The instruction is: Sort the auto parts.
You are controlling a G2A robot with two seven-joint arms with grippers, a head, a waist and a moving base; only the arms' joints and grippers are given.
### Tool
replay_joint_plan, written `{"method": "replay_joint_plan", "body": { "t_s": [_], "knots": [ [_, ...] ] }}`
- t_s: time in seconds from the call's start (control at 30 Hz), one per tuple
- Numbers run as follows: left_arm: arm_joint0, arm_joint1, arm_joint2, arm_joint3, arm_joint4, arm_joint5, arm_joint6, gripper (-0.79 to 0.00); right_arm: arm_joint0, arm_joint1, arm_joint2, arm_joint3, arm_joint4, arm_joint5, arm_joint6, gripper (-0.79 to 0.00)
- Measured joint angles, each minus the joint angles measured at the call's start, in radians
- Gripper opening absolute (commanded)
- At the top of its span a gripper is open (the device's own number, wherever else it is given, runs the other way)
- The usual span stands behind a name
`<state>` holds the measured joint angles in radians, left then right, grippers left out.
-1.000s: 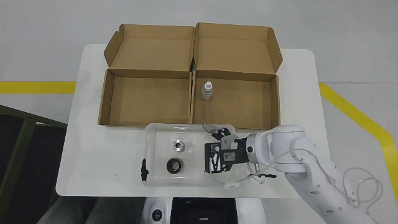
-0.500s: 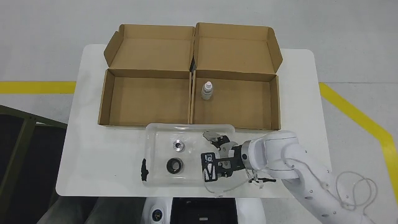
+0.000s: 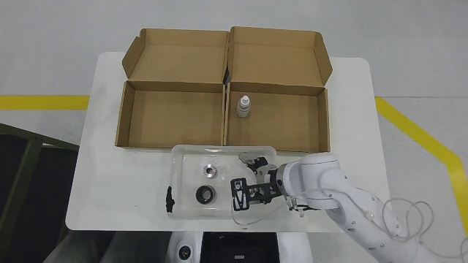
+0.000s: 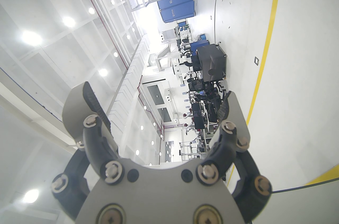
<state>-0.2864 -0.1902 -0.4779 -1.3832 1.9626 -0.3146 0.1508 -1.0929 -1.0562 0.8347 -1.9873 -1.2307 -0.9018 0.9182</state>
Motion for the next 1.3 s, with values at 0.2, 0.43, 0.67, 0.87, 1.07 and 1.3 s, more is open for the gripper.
{"method": "replay_joint_plan", "body": {
  "t_s": [0.2, 0.43, 0.67, 0.87, 1.07, 1.3],
  "knots": [
    [0.000, 0.000, 0.000, 0.000, 0.000, 0.000, 0.000, 0.000, 0.032, 0.005, -0.056, 0.014, -0.012, 0.022, 0.022, 0.000],
    [0.000, 0.000, 0.000, 0.000, 0.000, 0.000, 0.000, 0.000, 0.077, 0.017, -0.129, 0.023, 0.008, 0.049, 0.049, 0.000],
    [0.000, 0.000, 0.000, 0.000, 0.000, 0.000, 0.000, 0.000, 0.126, 0.036, -0.194, 0.035, 0.046, 0.084, 0.084, 0.000],
    [0.000, 0.000, 0.000, 0.000, 0.000, 0.000, 0.000, 0.000, 0.170, 0.053, -0.243, 0.033, 0.079, 0.114, 0.114, -0.074],
    [0.000, 0.000, 0.000, 0.000, 0.000, 0.000, 0.000, 0.000, 0.213, 0.066, -0.296, 0.035, 0.114, 0.138, 0.138, -0.102],
    [0.000, 0.000, 0.000, 0.000, 0.000, 0.000, 0.000, 0.000, 0.257, 0.075, -0.346, 0.039, 0.150, 0.161, 0.161, -0.268]
  ]
}}
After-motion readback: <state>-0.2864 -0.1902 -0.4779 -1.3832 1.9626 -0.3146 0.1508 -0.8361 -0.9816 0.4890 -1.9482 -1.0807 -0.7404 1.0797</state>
